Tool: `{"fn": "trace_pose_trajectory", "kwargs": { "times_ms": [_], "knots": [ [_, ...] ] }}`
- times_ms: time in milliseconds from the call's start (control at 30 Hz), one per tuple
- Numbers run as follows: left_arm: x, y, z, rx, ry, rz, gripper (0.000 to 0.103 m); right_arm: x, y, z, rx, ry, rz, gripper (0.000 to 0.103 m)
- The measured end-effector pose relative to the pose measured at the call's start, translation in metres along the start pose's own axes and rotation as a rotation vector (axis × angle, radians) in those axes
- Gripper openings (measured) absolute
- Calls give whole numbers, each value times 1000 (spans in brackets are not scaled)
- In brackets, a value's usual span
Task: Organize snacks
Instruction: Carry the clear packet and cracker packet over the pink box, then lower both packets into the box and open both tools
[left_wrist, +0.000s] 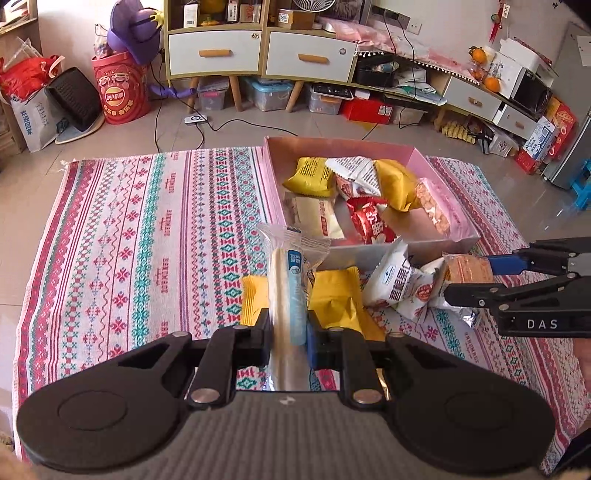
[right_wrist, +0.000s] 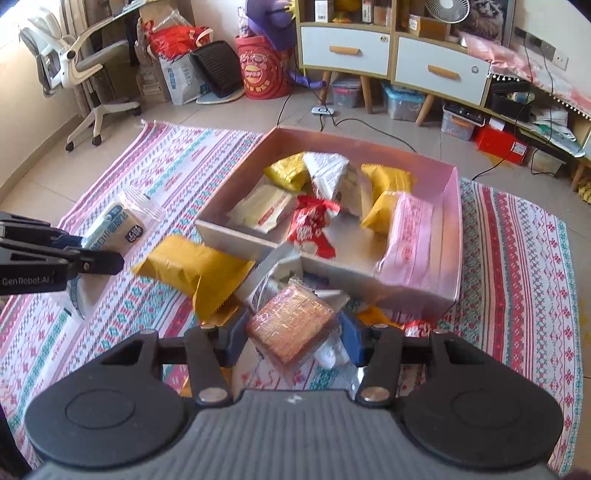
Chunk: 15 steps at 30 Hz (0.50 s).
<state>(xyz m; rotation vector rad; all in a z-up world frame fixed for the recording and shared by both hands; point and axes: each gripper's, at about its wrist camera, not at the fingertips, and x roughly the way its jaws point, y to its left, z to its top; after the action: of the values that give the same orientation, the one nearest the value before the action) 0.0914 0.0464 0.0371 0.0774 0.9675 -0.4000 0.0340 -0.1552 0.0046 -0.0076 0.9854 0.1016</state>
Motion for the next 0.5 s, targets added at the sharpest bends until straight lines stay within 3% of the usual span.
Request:
{"fn": "trace_pose_trajectory", "kwargs": {
  "times_ms": [233,500],
  "knots": [
    [14,-12,33,8,-27,-30,22,11,-16,25,25,-40,-10,49],
    [63,-39,69,45,-4,-34,22,35,-30,46,40,-62,-30,49]
  ]
}}
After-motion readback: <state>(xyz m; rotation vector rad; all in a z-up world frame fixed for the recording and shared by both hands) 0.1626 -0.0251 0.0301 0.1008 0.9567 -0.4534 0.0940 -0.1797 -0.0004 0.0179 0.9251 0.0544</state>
